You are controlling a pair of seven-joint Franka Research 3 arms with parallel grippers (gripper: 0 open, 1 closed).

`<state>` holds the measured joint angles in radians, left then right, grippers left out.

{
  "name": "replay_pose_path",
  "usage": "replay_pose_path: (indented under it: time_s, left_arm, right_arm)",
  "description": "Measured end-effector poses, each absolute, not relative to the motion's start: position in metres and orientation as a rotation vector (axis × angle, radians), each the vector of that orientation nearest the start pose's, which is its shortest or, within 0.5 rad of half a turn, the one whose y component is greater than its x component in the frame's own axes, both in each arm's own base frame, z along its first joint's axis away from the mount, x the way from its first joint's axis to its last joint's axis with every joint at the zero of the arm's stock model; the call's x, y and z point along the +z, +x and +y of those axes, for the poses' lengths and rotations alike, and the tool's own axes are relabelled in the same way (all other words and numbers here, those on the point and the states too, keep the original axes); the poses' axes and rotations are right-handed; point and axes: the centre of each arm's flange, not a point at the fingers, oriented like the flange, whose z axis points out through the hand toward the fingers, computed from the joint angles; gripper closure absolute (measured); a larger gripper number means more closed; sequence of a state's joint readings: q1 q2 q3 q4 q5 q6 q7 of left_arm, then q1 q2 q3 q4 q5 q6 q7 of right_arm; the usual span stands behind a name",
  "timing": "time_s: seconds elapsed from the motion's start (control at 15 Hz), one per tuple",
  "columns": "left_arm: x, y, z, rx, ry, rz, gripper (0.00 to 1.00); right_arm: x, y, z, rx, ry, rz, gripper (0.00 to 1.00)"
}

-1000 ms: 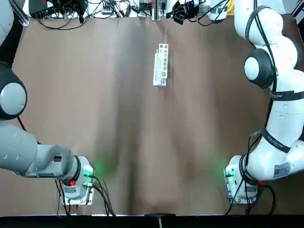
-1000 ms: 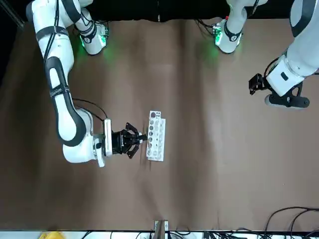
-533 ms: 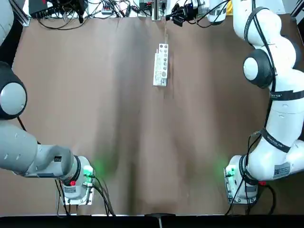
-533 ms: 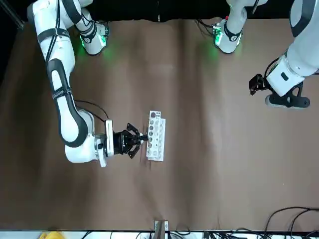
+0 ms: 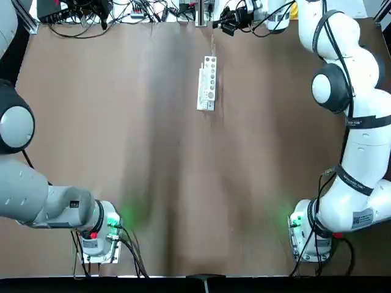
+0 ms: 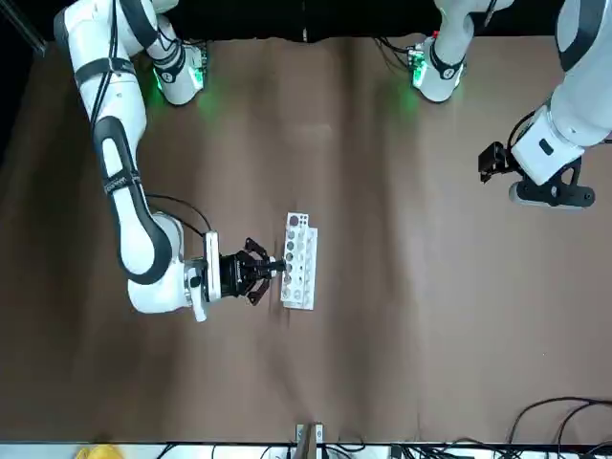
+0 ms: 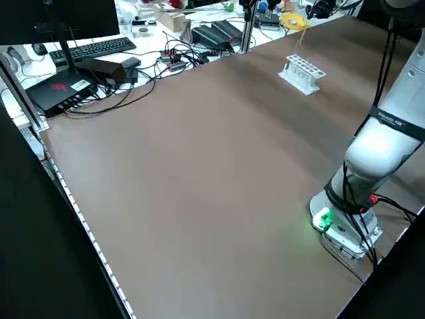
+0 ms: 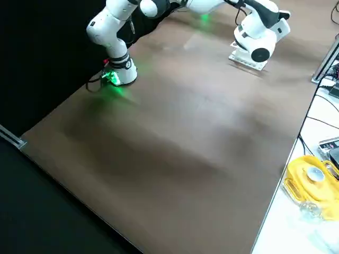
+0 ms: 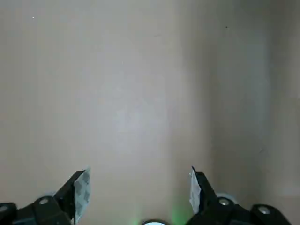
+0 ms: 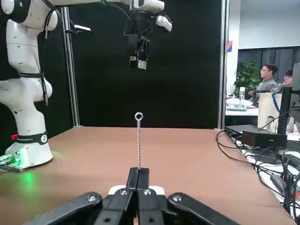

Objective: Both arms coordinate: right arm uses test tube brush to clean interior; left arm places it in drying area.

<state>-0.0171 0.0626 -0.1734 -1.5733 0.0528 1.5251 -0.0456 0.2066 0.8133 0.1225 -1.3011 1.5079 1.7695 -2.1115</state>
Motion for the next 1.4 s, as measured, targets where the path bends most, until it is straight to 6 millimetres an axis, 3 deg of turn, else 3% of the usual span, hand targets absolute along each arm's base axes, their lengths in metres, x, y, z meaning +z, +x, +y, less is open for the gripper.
replay_pose_path:
  time_s: [0.6,1.07,1.4]
  left_arm:
    - [0.585,0.557,-0.099,0.161,-3.075,0.224,0.00]
    - [0.585,0.557,-0.099,0.161,-3.075,0.224,0.00]
    - [0.585,0.557,-0.099,0.161,-3.075,0.224,0.00]
  right_arm:
    - [0.325,0.698,0.294,-1.115,-1.130,-1.315,0.98]
    - [0.329,0.704,0.276,-1.133,-1.120,-1.290,0.98]
    - [0.329,0.703,0.279,-1.129,-1.115,-1.291,0.98]
